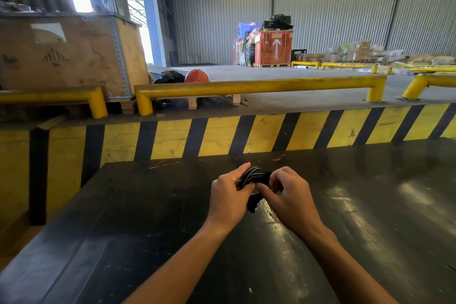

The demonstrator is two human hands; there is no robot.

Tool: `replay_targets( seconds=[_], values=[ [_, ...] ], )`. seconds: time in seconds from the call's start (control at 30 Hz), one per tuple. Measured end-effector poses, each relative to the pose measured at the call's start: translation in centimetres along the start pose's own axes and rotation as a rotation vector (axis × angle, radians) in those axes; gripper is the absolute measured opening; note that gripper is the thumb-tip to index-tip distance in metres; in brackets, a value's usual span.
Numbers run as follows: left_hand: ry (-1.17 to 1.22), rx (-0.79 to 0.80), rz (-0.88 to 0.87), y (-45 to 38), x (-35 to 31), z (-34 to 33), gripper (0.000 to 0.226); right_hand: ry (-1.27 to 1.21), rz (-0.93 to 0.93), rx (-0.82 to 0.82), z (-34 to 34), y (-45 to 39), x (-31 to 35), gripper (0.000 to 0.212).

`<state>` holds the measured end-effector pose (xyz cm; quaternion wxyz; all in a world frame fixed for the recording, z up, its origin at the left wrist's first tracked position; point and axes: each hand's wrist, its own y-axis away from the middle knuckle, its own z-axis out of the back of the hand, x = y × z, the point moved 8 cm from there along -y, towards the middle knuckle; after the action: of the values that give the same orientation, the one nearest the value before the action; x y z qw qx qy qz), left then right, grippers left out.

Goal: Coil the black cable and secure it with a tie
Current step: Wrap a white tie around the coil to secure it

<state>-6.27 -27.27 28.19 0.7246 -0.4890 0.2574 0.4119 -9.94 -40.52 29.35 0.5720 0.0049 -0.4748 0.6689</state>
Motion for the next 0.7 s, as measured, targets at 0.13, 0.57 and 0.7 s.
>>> replay_targets(
  seconds=[0.13, 0.57, 0.7],
  values=[
    [-0.032, 0.078, -0.042, 0.3, -0.9, -0.4, 0.054, -0.065, 0.073, -0.036, 0.3, 0.5, 0.2, 0.033],
    [-0.034, 0.227, -0.081, 0.2, -1.4, -0.9, 0.093, -0.621, -0.090, 0.226, -0.1, 0.7, -1.3, 0.015],
    [-0.097, 0.299, -0.118, 0.6, -1.4, -1.4, 0.093, -0.688, -0.126, 0.278, -0.1, 0.7, -1.6, 0.014]
  ],
)
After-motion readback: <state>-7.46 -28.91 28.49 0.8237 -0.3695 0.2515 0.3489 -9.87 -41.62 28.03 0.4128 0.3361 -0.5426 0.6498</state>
